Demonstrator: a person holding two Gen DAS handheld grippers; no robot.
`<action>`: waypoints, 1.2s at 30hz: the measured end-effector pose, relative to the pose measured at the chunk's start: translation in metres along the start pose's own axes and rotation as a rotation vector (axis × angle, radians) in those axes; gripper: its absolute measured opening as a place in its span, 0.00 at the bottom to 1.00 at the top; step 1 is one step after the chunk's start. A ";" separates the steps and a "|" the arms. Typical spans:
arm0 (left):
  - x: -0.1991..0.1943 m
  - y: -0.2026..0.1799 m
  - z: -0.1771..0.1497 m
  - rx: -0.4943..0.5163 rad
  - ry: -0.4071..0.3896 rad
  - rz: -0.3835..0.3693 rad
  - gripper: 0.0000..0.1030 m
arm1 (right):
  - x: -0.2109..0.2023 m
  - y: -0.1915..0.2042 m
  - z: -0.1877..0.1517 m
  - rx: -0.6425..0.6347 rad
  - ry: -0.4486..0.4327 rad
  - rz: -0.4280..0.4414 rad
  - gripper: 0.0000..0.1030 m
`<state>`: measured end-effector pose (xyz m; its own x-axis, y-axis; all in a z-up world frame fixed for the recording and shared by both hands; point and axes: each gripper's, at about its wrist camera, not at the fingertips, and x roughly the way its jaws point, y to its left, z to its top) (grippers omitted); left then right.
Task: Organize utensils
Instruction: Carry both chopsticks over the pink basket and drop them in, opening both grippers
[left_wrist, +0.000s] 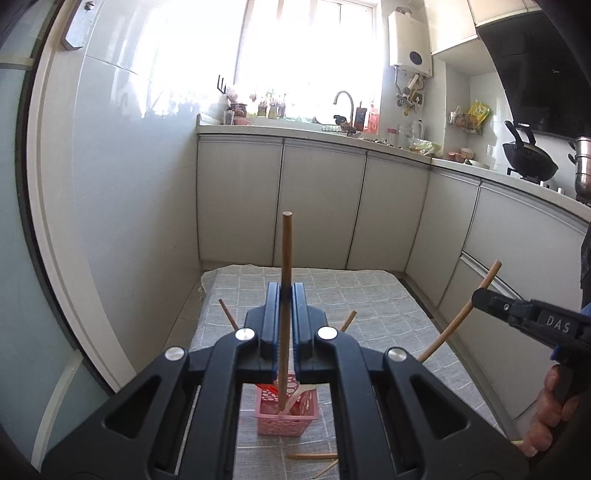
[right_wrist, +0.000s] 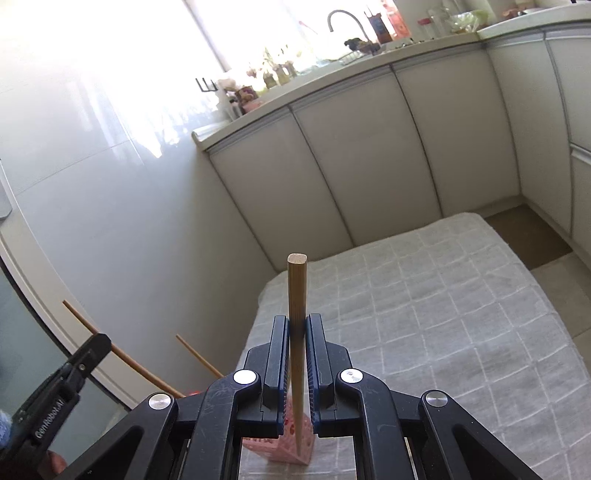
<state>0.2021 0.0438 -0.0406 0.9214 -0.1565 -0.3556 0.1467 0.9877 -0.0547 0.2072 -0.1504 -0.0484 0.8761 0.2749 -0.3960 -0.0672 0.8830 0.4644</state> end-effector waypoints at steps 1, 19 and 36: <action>0.005 -0.001 -0.002 0.009 0.005 0.009 0.06 | 0.002 0.001 0.000 0.005 -0.004 0.007 0.08; 0.028 0.010 -0.020 0.012 0.091 -0.013 0.27 | 0.044 0.033 -0.015 -0.067 -0.024 0.032 0.08; 0.028 0.031 -0.026 -0.028 0.198 -0.003 0.54 | 0.067 0.023 -0.032 -0.026 0.094 0.088 0.38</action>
<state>0.2229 0.0704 -0.0765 0.8320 -0.1593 -0.5314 0.1369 0.9872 -0.0816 0.2491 -0.0998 -0.0894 0.8176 0.3849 -0.4282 -0.1549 0.8633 0.4803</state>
